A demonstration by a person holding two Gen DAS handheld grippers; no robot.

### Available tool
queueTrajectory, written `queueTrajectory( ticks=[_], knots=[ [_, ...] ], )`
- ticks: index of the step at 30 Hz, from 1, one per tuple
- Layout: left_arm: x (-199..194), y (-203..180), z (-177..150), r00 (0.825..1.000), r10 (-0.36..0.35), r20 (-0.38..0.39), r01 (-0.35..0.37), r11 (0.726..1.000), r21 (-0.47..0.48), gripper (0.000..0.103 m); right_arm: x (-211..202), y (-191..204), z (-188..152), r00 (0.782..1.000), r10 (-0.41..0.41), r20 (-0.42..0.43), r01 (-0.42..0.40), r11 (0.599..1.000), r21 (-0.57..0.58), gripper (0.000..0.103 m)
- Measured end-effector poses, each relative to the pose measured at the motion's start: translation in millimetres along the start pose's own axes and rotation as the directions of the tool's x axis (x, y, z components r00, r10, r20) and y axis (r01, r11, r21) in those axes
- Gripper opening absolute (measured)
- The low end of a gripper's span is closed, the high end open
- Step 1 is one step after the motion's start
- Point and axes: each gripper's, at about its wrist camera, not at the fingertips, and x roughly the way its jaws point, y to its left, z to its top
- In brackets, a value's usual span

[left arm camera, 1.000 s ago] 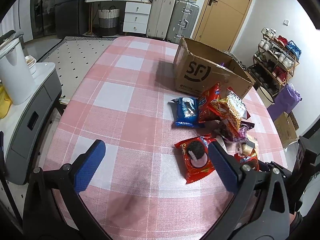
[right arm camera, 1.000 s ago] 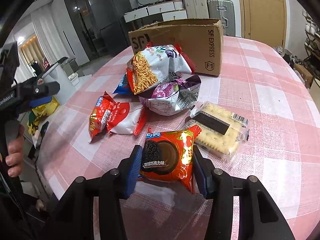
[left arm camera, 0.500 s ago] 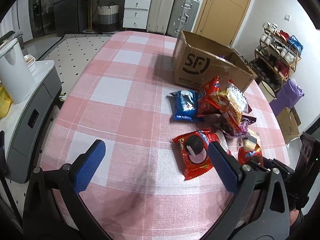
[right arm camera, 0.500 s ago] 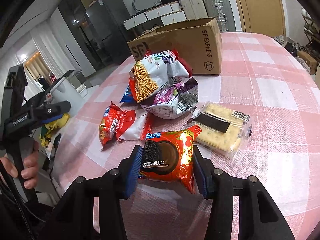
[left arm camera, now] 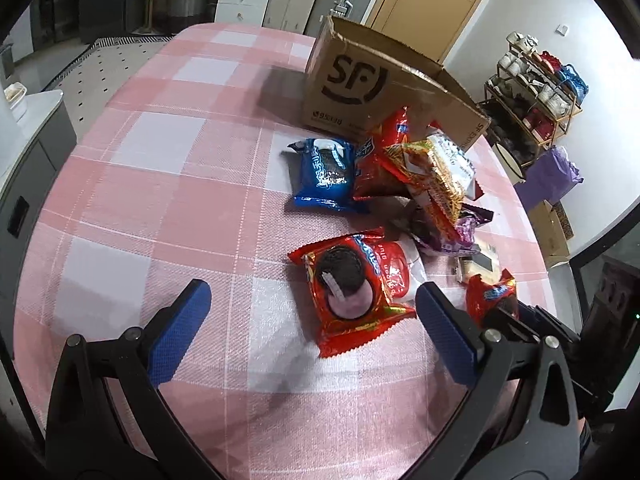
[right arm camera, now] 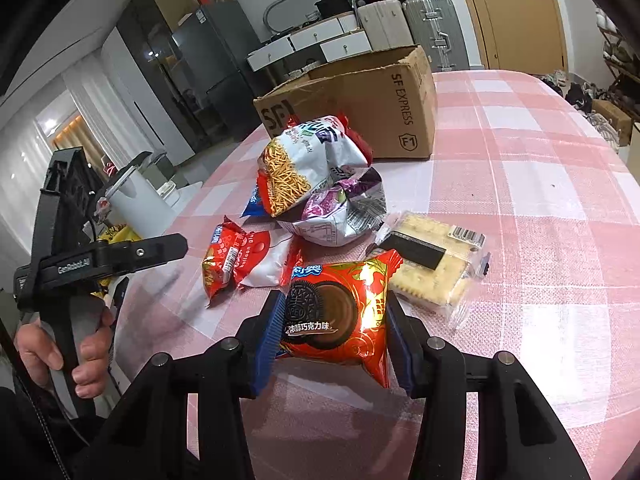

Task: Organize snacks
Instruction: 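Grasp the red Oreo pack with the right gripper while the left grasps another red Oreo pack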

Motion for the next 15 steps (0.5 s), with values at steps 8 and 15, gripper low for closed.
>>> queueTrajectory(
  ticks=[8, 15],
  knots=[
    [28, 5, 4, 0.997, -0.045, -0.060, 0.043, 0.998, -0.049, 0.095, -2, -8, -2, 1.000, 0.010, 0.009, -0.011, 1.000, 0.019, 0.049],
    [33, 9, 4, 0.989, -0.134, -0.063, 0.131, 0.990, -0.053, 0.045, -5, -9, -3, 1.000, 0.005, 0.022, -0.006, 1.000, 0.015, 0.049]
  ],
)
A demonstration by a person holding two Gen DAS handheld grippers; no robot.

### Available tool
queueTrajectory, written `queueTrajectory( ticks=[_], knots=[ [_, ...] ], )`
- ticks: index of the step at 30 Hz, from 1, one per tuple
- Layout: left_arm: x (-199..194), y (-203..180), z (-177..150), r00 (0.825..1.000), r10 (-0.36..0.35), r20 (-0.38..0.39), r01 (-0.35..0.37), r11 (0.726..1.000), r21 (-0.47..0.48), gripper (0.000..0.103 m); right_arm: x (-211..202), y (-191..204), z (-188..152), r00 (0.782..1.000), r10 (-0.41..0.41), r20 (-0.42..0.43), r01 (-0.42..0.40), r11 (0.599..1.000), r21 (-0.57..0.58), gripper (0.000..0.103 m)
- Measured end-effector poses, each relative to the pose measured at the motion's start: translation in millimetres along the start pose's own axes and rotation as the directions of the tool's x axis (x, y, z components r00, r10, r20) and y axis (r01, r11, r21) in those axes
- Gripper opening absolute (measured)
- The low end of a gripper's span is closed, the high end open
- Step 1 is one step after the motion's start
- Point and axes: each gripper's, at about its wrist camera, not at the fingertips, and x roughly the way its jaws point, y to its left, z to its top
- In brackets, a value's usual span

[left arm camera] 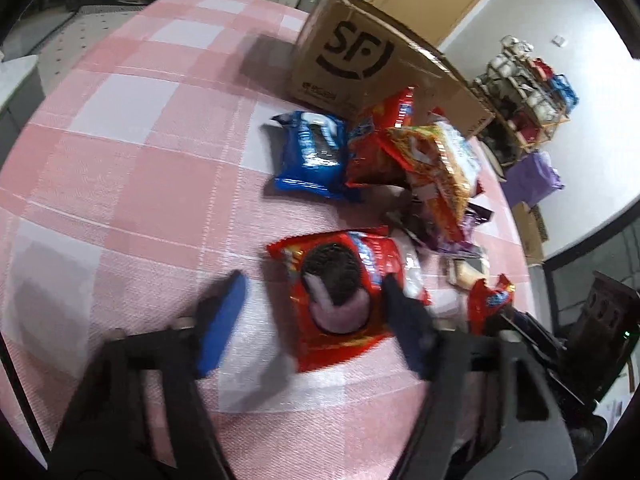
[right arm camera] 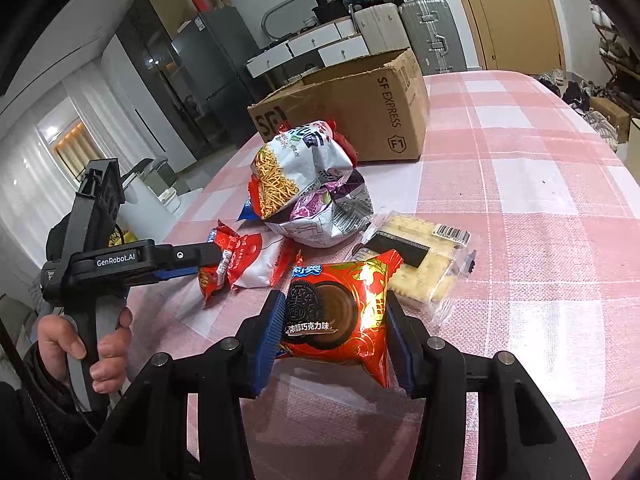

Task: Organize snacks
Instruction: 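Grasp the red Oreo pack with the right gripper while the left grasps another red Oreo pack, then carry both red Oreo packs over the box and open both grippers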

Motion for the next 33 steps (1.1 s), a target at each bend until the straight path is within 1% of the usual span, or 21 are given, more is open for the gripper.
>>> queueTrajectory(
  ticks=[1, 3, 5, 14, 23, 28, 33],
  knots=[
    [1, -1, 0, 1.000, -0.003, -0.005, 0.003, 1.000, 0.014, 0.041, 0, 0, -1, 1.000, 0.000, 0.000, 0.000, 1.000, 0.002, 0.049],
    [-1, -3, -3, 1.000, -0.004, 0.002, 0.004, 0.999, 0.036, 0.041, -2, 0, -1, 1.000, 0.002, 0.004, -0.002, 1.000, 0.005, 0.049],
    [-5, -3, -6, 1.000, -0.011, 0.008, 0.010, 0.999, 0.036, 0.041, -4, 1, 0, 1.000, 0.001, 0.011, -0.001, 1.000, 0.003, 0.049],
    [-30, -9, -9, 0.998, 0.037, 0.059, -0.040, 0.997, 0.060, 0.041, -16, 4, -1, 0.999, -0.004, 0.035, 0.005, 1.000, -0.003, 0.049],
    [-54, -22, -9, 0.994, 0.047, 0.104, -0.058, 0.993, 0.106, 0.041, -35, 4, 4, 0.995, -0.002, 0.096, 0.001, 1.000, 0.008, 0.049],
    [-65, -31, -7, 0.990, 0.059, 0.124, -0.076, 0.988, 0.137, 0.041, -45, 8, 13, 0.993, -0.003, 0.122, 0.005, 1.000, -0.010, 0.049],
    [-76, -41, 1, 0.986, 0.068, 0.154, -0.094, 0.981, 0.171, 0.041, -60, 14, 31, 0.986, -0.005, 0.167, 0.012, 0.999, -0.040, 0.049]
  ],
)
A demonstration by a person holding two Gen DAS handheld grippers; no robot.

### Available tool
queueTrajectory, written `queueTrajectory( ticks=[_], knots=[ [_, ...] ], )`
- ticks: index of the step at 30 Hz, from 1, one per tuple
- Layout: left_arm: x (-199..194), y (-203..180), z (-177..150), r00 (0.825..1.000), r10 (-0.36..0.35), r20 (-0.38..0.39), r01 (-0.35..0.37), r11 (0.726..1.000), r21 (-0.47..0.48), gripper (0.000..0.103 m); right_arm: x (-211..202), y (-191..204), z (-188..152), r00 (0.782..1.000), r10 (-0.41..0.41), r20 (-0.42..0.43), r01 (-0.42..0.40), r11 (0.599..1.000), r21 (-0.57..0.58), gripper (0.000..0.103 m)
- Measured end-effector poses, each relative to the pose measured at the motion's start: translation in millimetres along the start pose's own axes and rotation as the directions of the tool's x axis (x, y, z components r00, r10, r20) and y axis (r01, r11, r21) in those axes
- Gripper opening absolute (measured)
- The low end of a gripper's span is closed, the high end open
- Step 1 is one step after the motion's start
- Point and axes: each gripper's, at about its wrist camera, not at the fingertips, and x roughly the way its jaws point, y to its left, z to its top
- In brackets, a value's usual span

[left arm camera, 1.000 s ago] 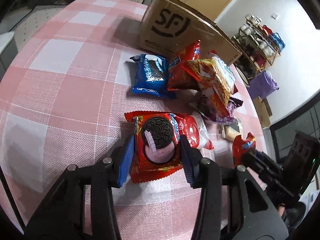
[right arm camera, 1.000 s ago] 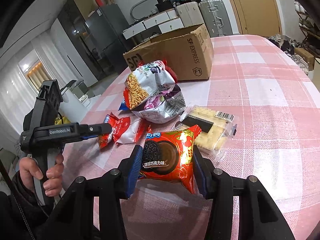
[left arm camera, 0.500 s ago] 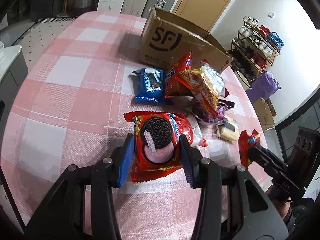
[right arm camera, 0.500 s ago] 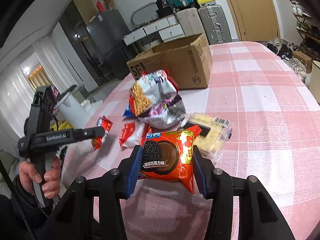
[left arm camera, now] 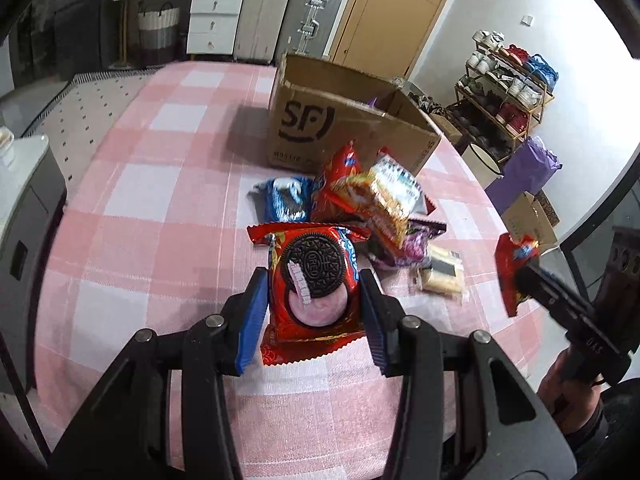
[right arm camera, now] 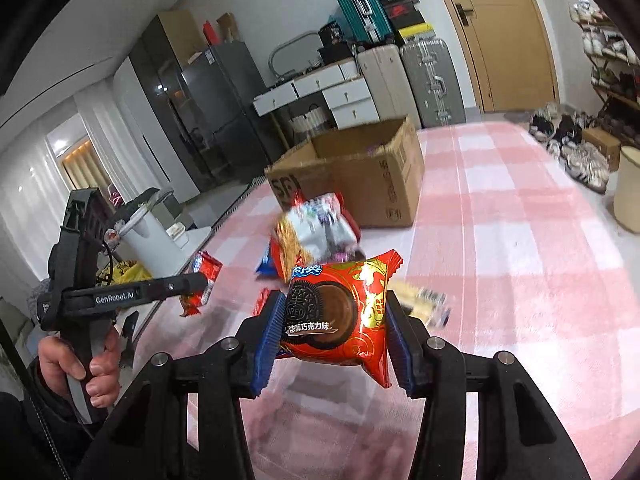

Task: Organize snacks
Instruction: 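Carry both red Oreo packs over the box and open both grippers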

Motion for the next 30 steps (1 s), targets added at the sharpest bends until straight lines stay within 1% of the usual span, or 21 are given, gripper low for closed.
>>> queueTrajectory(
  ticks=[6, 8, 10, 12, 18, 22, 30],
  knots=[
    [-14, -11, 22, 0.999, 0.007, 0.045, -0.009, 0.999, 0.050, 0.041, -14, 8, 31, 0.998, -0.011, 0.057, 0.014, 0.998, -0.063, 0.049],
    [-19, -14, 31, 0.998, -0.008, 0.058, 0.004, 0.998, 0.064, 0.041, -17, 10, 40, 0.998, -0.006, 0.069, 0.011, 0.997, -0.077, 0.049],
    [-23, -17, 40, 0.997, -0.041, 0.070, 0.035, 0.996, 0.078, 0.041, -17, 10, 51, 0.998, 0.022, 0.066, -0.017, 0.997, -0.071, 0.049],
    [-28, -21, 48, 0.995, -0.051, 0.085, 0.043, 0.995, 0.093, 0.041, -16, 8, 62, 0.997, 0.050, 0.065, -0.047, 0.997, -0.057, 0.049],
    [-31, -32, 77, 0.993, -0.035, 0.110, 0.021, 0.992, 0.125, 0.041, -14, 14, 95, 0.989, 0.118, 0.087, -0.111, 0.990, -0.083, 0.049],
    [-28, -36, 98, 0.993, -0.041, 0.112, 0.026, 0.990, 0.136, 0.041, -5, 18, 115, 0.986, 0.150, 0.078, -0.142, 0.984, -0.105, 0.049],
    [-19, -52, 141, 0.993, -0.049, 0.108, 0.032, 0.988, 0.150, 0.041, 12, 16, 153, 0.981, 0.171, 0.092, -0.158, 0.979, -0.128, 0.049]
  ],
)
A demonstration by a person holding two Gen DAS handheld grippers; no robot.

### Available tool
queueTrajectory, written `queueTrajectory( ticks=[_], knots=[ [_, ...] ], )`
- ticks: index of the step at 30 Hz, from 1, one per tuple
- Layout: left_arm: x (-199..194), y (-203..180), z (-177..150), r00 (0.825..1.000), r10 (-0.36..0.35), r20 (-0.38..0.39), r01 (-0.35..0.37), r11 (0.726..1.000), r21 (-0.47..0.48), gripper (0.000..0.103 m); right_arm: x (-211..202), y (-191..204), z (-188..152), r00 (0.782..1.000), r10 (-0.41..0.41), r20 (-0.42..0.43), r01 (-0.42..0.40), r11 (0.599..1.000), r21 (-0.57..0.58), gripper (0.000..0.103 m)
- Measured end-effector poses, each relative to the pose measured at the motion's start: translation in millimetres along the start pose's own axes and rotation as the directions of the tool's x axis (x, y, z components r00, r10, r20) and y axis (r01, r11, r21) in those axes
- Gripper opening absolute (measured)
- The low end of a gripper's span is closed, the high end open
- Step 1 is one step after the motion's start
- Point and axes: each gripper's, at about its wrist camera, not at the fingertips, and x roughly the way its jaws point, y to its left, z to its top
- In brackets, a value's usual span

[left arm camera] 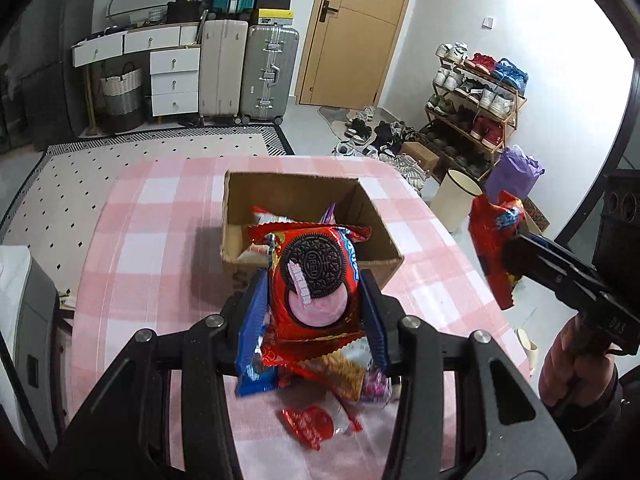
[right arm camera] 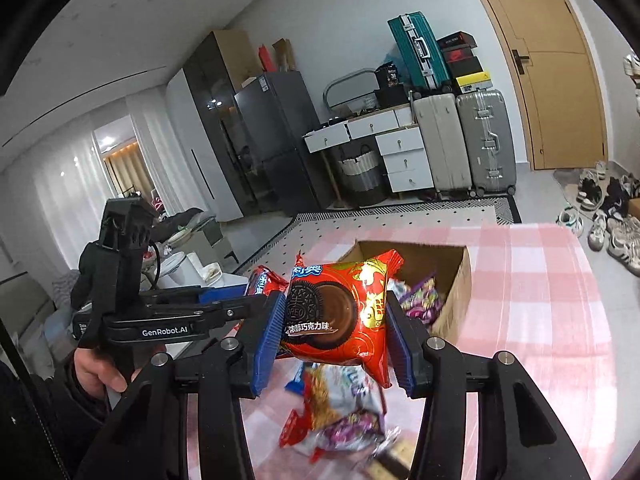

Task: Organize snacks
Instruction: 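Carry both red Oreo packs over the box and open both grippers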

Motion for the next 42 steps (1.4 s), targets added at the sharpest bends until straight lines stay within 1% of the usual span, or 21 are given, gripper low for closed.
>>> queueTrajectory(
  ticks=[6, 10, 12, 15, 19, 24, 31, 35, 42],
  knots=[
    [15, -9, 36, 1.000, 0.010, 0.008, -0.010, 1.000, 0.012, 0.041, 14, 1, 25, 1.000, 0.013, 0.003, -0.013, 1.000, -0.023, 0.049],
    [19, -12, 59, 1.000, 0.016, 0.012, -0.017, 1.000, 0.013, 0.042, 19, -4, 39, 1.000, 0.023, 0.013, -0.023, 1.000, -0.011, 0.049],
    [17, -9, 71, 0.999, 0.020, 0.030, -0.021, 1.000, 0.011, 0.042, 19, -9, 47, 1.000, 0.019, 0.021, -0.019, 1.000, -0.002, 0.049],
    [20, -7, 87, 0.999, 0.027, 0.034, -0.027, 1.000, 0.011, 0.042, 22, -16, 59, 1.000, 0.009, 0.025, -0.009, 1.000, 0.001, 0.049],
    [34, -2, 103, 0.999, 0.030, 0.018, -0.031, 1.000, 0.006, 0.042, 35, -20, 69, 1.000, -0.001, 0.012, 0.001, 1.000, 0.000, 0.049],
    [62, 4, 108, 0.999, 0.030, -0.014, -0.030, 1.000, -0.006, 0.042, 61, -29, 68, 1.000, -0.011, -0.023, 0.011, 1.000, 0.011, 0.049],
    [109, 17, 101, 0.997, -0.002, -0.074, 0.000, 1.000, -0.017, 0.042, 103, -46, 58, 0.996, -0.029, -0.081, 0.031, 0.999, 0.030, 0.049],
    [137, 27, 96, 0.994, -0.012, -0.105, 0.009, 1.000, -0.029, 0.042, 126, -57, 51, 0.993, -0.037, -0.111, 0.042, 0.998, 0.038, 0.049],
    [180, 38, 87, 0.986, -0.027, -0.163, 0.020, 0.999, -0.046, 0.041, 154, -75, 38, 0.986, -0.059, -0.156, 0.067, 0.997, 0.048, 0.049]
  ],
)
